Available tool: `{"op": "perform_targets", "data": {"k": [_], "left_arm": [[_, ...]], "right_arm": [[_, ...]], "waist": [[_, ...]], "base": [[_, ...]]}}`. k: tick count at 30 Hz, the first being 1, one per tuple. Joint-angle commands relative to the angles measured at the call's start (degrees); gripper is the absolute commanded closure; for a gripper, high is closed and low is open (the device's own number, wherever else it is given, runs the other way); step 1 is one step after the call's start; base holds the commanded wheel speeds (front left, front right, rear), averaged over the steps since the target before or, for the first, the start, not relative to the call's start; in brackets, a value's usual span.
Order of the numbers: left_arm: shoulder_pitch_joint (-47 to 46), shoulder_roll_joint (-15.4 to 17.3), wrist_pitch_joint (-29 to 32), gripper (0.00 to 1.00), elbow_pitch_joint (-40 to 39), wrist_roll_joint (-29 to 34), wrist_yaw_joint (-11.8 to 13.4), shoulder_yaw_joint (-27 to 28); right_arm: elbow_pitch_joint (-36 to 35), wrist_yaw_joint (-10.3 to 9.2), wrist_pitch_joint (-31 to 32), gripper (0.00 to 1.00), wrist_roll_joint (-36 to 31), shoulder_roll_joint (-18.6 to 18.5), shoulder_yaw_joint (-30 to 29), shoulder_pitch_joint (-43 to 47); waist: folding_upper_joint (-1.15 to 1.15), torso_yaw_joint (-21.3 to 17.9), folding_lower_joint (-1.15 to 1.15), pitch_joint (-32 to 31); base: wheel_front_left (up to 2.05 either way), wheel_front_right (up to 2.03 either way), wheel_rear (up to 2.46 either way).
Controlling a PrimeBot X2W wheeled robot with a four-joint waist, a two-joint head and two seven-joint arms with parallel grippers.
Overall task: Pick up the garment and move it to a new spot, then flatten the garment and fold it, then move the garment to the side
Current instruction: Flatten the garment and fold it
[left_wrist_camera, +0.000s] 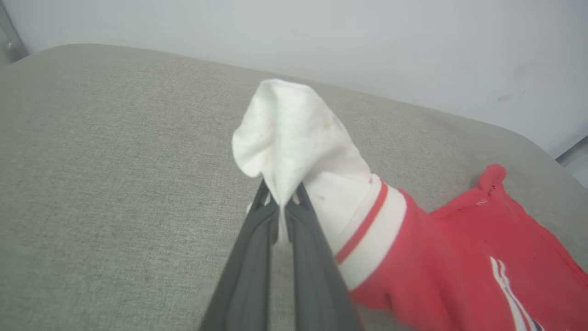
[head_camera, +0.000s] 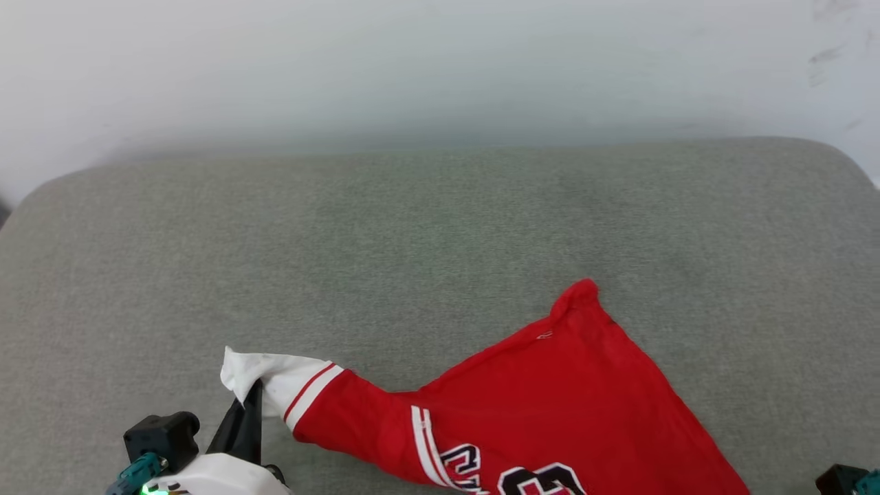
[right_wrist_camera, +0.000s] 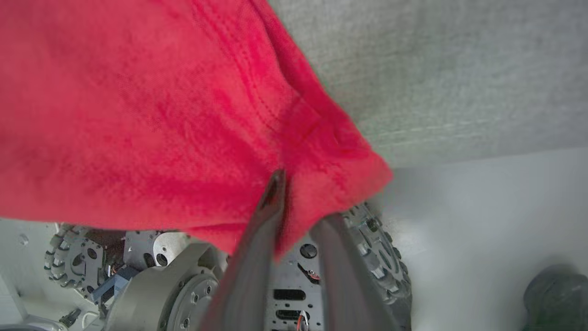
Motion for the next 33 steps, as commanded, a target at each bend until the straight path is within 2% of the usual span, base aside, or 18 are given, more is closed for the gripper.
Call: {"op": "perform_targets", "data": {"k": [1, 3, 6, 11, 15, 18, 21, 22, 23, 25, 28, 33], "left_arm": [[0.27, 0.37, 0.11, 1.00, -0.18, -0.16, 0.32, 0.31], [0.43, 0.56, 0.20, 1.00, -0.35, -0.22, 0.45, 0.41], [0.33, 0.90, 0.44, 1.00, -0.93, -0.34, 0.56, 0.52], [-1.60, 1.48, 0.98, 1.00, -1.61, 0.25, 0.32, 0.47], [-3.55, 1.64, 1.22, 1.00, -1.76, 0.84, -0.19, 0.09], [-5.27, 1.42, 1.28, 1.00, -2.00, 1.42, -0.51, -0.35], [-7.51, 0.97, 1.53, 1.00, -2.05, 2.11, -1.11, -1.13], [-7.51, 0.97, 1.53, 1.00, -2.05, 2.11, -1.11, -1.13], [-8.70, 0.75, 1.46, 1.00, -1.91, 2.46, -1.63, -1.60], [-9.76, 0.55, 1.26, 1.00, -1.88, 2.64, -2.07, -1.79], [-11.40, 0.15, 0.89, 1.00, -2.04, 3.02, -2.38, -1.93], [-13.51, -0.62, 1.13, 1.00, -1.78, 3.56, -3.02, -2.84]], "right_arm": [[-1.21, -0.01, -1.27, 0.00, 0.39, 0.86, 0.01, -0.03], [-3.37, -0.01, -5.50, 0.00, 0.10, 1.38, -0.22, -0.90], [-5.74, -0.02, -16.55, 0.00, -0.47, 1.20, -0.79, -4.30], [-3.99, -0.02, -32.52, 0.00, 0.15, 0.50, 0.40, -11.82], [0.66, -0.01, -37.58, 0.00, 2.48, -0.98, 3.09, -19.55], [4.50, -0.01, -34.72, 0.00, 4.21, -2.55, 6.52, -25.64], [7.72, -0.01, -28.19, 0.00, 6.24, -5.09, 10.91, -31.83], [7.72, -0.01, -28.19, 0.00, 6.24, -5.09, 10.91, -31.83], [9.56, -0.01, -22.10, 0.00, 7.35, -6.20, 14.59, -35.30], [10.82, -0.01, -16.32, 0.00, 8.39, -6.89, 17.80, -38.95], [13.35, -0.02, -9.50, 0.00, 9.42, -7.02, 21.66, -43.59], [19.35, -0.02, -4.48, 0.00, 10.97, -6.13, 28.01, -50.39]], "waist": [[0.00, -0.78, 0.02, -0.25], [0.00, -1.33, 0.02, -0.14], [0.00, -2.00, 0.02, 0.32], [0.00, -2.02, 0.02, 1.84], [0.00, -1.27, 0.02, 3.61], [0.00, -0.16, 0.02, 5.22], [0.00, 1.47, 0.02, 7.30], [0.00, 1.47, 0.02, 7.30], [0.00, 2.47, 0.02, 8.48], [0.00, 3.13, 0.02, 9.62], [0.00, 3.97, 0.02, 11.61], [0.00, 5.06, 0.02, 14.60]], "base": [[0.00, 0.00, 0.00], [0.00, 0.00, 0.00], [0.00, 0.00, 0.00], [0.00, 0.00, 0.00], [0.00, 0.00, 0.00], [0.00, 0.00, 0.00], [0.00, 0.00, 0.00], [0.00, 0.00, 0.00], [0.00, 0.00, 0.00], [0.00, 0.00, 0.00], [0.00, 0.00, 0.00], [0.00, 0.00, 0.00]]}}
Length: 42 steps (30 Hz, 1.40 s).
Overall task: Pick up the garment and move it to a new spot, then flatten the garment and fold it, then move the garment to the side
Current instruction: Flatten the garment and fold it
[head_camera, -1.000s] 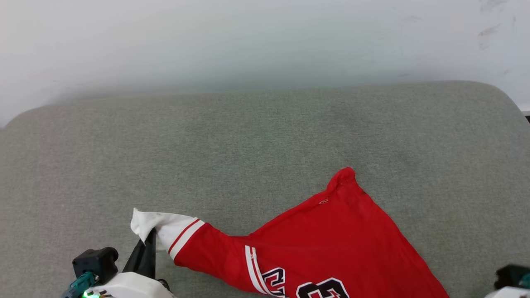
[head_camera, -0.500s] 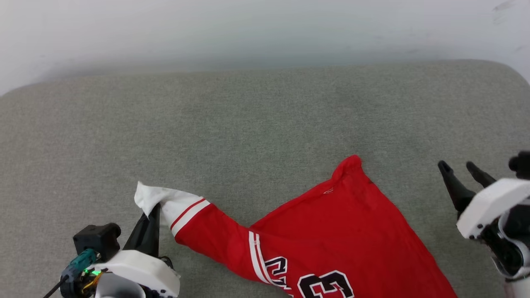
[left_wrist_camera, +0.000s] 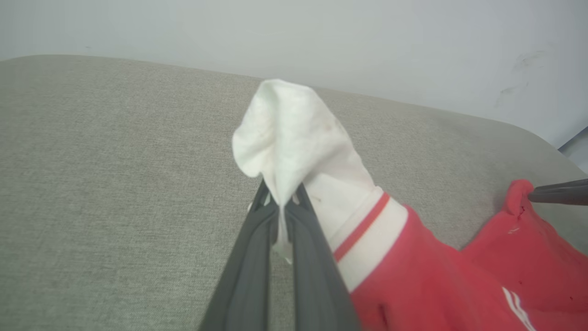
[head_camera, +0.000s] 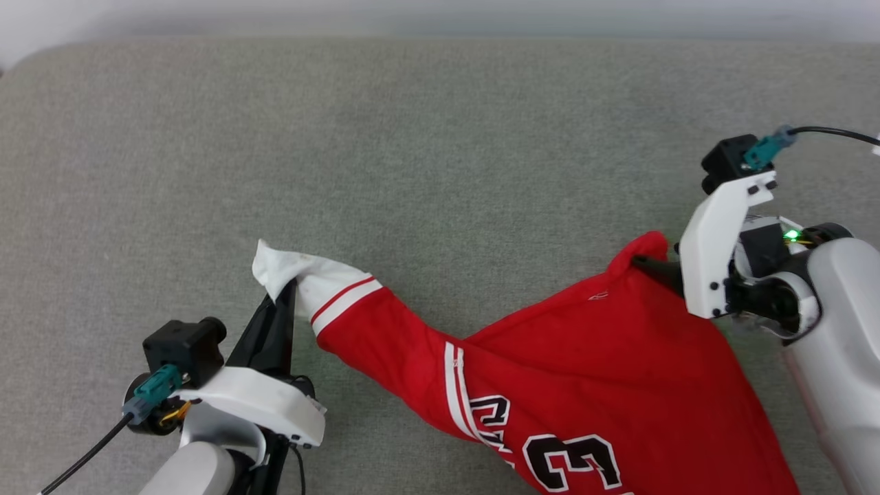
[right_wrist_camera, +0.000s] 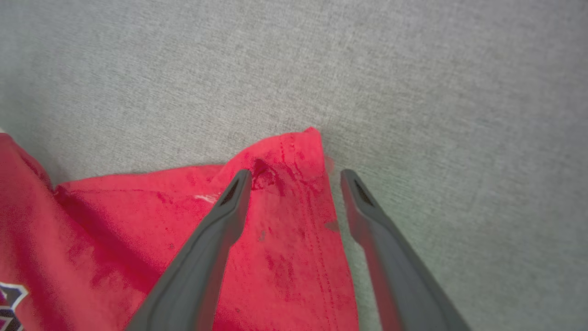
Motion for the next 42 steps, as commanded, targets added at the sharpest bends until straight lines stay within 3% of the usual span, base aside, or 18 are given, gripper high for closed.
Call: {"op": "perform_targets", "data": {"k": [1, 8, 11, 15, 24, 33, 42], "left_arm": [[-1.62, -0.58, 0.06, 1.00, 0.23, 0.58, -0.34, -0.43], [-3.22, -1.66, -0.33, 1.00, 1.40, 0.86, -0.94, -1.31], [-3.43, -2.03, -0.59, 1.00, 2.12, 0.59, -1.33, -1.57], [-2.81, -1.90, -0.67, 1.00, 2.89, 0.04, -1.42, -1.47], [-8.70, 2.90, 0.62, 1.00, 3.53, 2.20, -3.17, -0.07], [-27.30, 4.50, 4.67, 1.00, 10.67, 3.91, -9.08, 0.30], [-52.88, 4.06, 5.69, 1.00, 24.19, 6.74, -15.56, 1.08]], "right_arm": [[3.12, -0.02, 0.77, 0.00, 0.75, 0.31, 2.47, -2.64], [12.91, -0.02, 3.74, 0.00, 3.19, 1.10, 9.38, -4.04], [15.93, -0.01, 4.52, 1.00, 4.63, 1.12, 12.22, -3.62], [16.18, -0.01, 0.81, 1.00, 5.81, 0.51, 14.05, -5.89], [15.20, -0.02, -13.26, 1.00, 3.95, -2.38, 12.93, -12.79], [17.80, -0.02, -22.51, 1.00, -1.73, -1.02, 7.43, -20.46], [18.39, -0.03, -30.15, 1.00, -8.67, -0.55, -0.06, -35.13]], "waist": [[0.00, 1.34, -0.01, 2.20], [0.00, 2.43, -0.01, 3.16], [0.00, 2.61, -0.01, 2.92], [0.00, 2.20, -0.01, 1.55], [0.00, -0.29, -0.01, -5.16], [0.00, -2.94, -0.01, -8.16], [0.00, -4.63, -0.01, 0.75]], "base": [[0.00, 0.00, 0.00], [0.00, 0.00, 0.00], [0.00, 0.00, 0.00], [0.00, 0.00, 0.00], [0.00, 0.00, 0.00], [0.00, 0.00, 0.00], [0.00, 0.00, 0.00]]}}
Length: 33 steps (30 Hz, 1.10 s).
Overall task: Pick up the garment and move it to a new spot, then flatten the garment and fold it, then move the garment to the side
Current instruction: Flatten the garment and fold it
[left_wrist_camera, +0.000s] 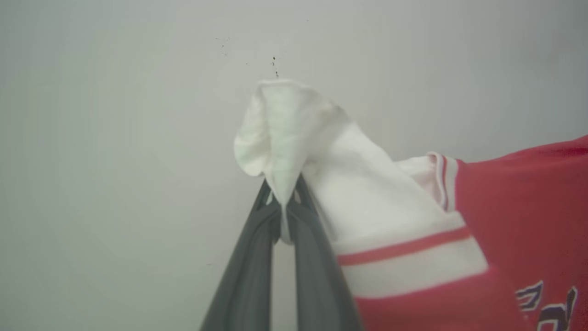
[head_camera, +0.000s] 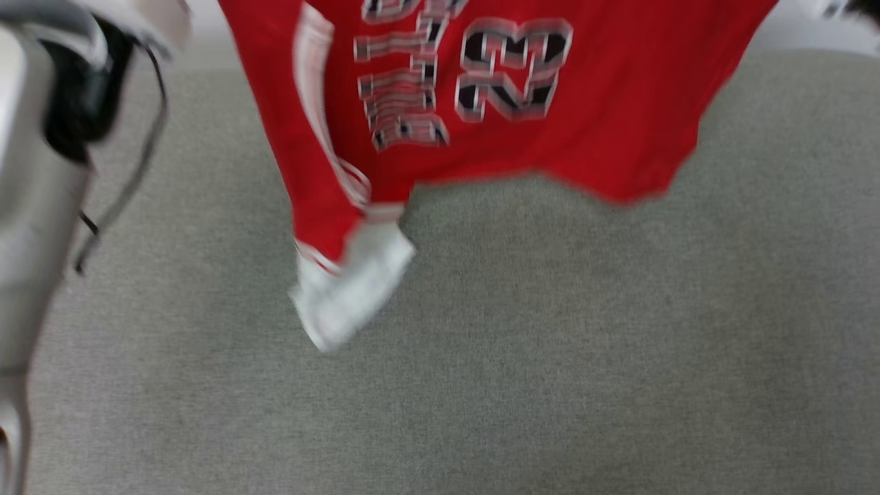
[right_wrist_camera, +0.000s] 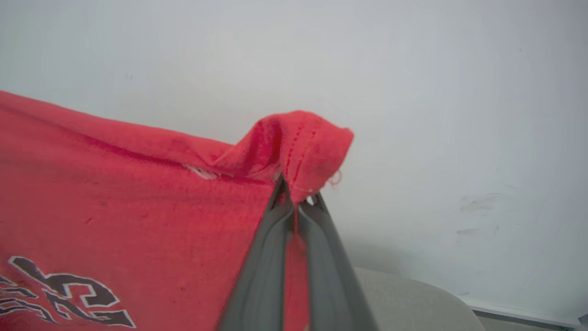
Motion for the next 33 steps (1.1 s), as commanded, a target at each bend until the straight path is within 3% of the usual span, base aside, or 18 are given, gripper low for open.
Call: {"op": "perform_targets", "data": {"k": [1, 8, 16, 25, 33], "left_arm": [[-2.34, 0.50, 0.13, 1.00, 1.04, 0.68, -0.35, 0.23], [-22.65, 0.88, 0.01, 1.00, 8.31, 4.29, -2.61, 0.78], [-37.57, -0.57, -2.60, 1.00, 17.53, 6.91, -4.67, -0.15], [-34.56, -4.54, -7.41, 1.00, 28.67, 4.00, -6.80, -1.49], [-22.56, -6.64, -11.01, 1.00, 32.19, -2.39, -7.74, -3.55]], "right_arm": [[0.20, -0.04, -0.48, 1.00, -0.59, 0.02, -0.77, -1.68], [-0.52, -0.06, -7.05, 1.00, -5.75, -0.52, -6.20, -15.88], [1.66, -0.07, -12.26, 1.00, -8.26, -0.05, -6.28, -26.47], [9.49, -0.06, -16.19, 1.00, -6.67, 2.64, -1.73, -25.48], [14.31, -0.04, -17.54, 1.00, -1.31, 3.78, 6.11, -16.79]], "waist": [[0.00, -0.66, 0.00, 4.11], [0.00, -0.60, 0.00, 14.90], [0.00, 0.05, 0.00, 24.72], [0.00, 1.21, 0.00, 28.82], [0.00, 1.23, 0.00, 23.69]], "base": [[0.00, 0.00, 0.00], [0.00, 0.00, 0.00], [0.00, 0.00, 0.00], [0.00, 0.00, 0.00], [0.00, 0.00, 0.00]]}}
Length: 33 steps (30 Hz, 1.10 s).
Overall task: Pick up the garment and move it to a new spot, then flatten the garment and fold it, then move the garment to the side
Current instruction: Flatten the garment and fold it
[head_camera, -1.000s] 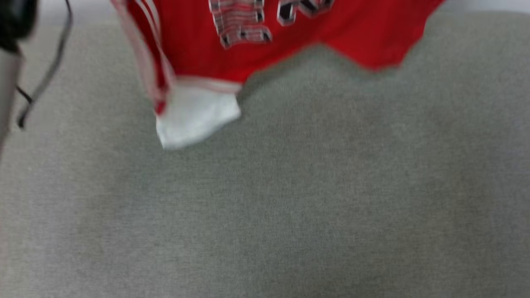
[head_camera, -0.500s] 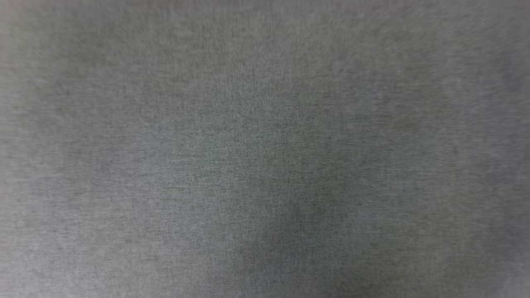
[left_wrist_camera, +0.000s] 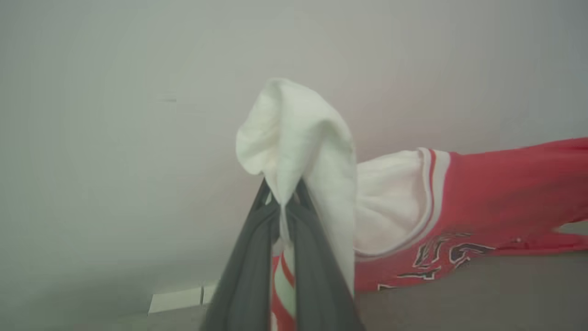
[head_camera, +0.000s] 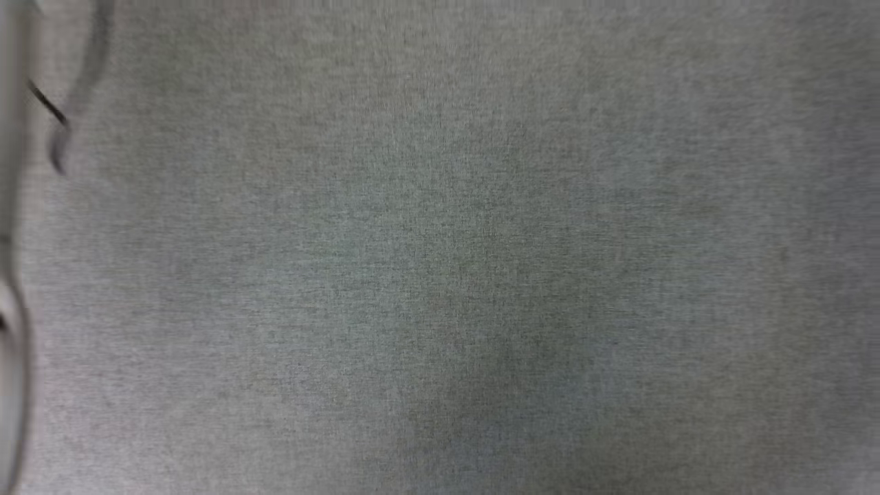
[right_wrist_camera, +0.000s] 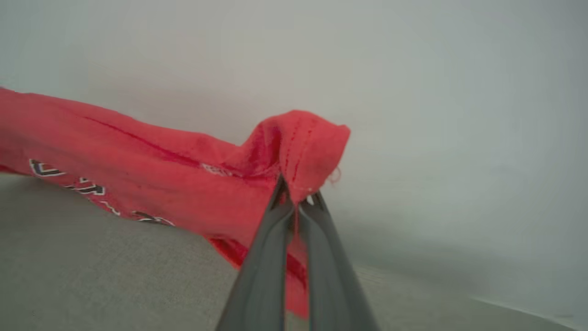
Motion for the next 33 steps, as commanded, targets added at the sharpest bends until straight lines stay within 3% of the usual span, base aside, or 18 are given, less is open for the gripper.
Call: {"op": "perform_targets", "data": {"k": [1, 7, 12, 20, 24, 33], "left_arm": [[3.22, 0.20, -0.51, 1.00, -0.90, -0.97, -0.08, -0.95], [20.96, 2.10, -1.16, 1.00, -6.88, -7.18, -0.11, -5.26], [36.78, 3.26, -1.37, 1.00, -12.33, -9.70, 0.57, -4.72], [62.35, 4.55, -1.30, 1.00, -26.60, -11.42, 6.89, -2.02], [70.77, 5.73, -0.78, 1.00, -32.59, -13.20, 9.77, -1.83], [89.65, 11.70, 4.42, 1.00, -52.26, -17.06, 20.05, -1.04]], "right_arm": [[-0.01, -0.05, -0.22, 1.00, 1.75, 0.32, 0.93, 2.74], [-4.28, -0.03, -1.36, 1.00, 8.00, -1.63, 7.90, 18.50], [-8.59, -0.04, -2.09, 1.00, 12.51, -4.14, 10.51, 33.34], [-14.72, -0.05, -1.61, 1.00, 16.90, -7.73, 8.16, 55.33], [-17.47, -0.06, -0.76, 1.00, 17.50, -8.48, 5.79, 63.16], [-30.50, -0.08, 7.49, 1.00, 13.15, -8.00, -7.25, 85.37]], "waist": [[0.00, -0.27, -0.01, -3.13], [0.00, -0.43, -0.01, -11.52], [0.00, -0.58, -0.01, -19.29], [0.00, 0.20, -0.01, -29.52], [0.00, 0.45, -0.01, -32.23], [0.00, 0.74, -0.01, -37.49]], "base": [[0.00, 0.00, 0.00], [0.00, 0.00, 0.00], [0.00, 0.00, 0.00], [0.00, 0.00, 0.00], [0.00, 0.00, 0.00], [0.00, 0.00, 0.00]]}}
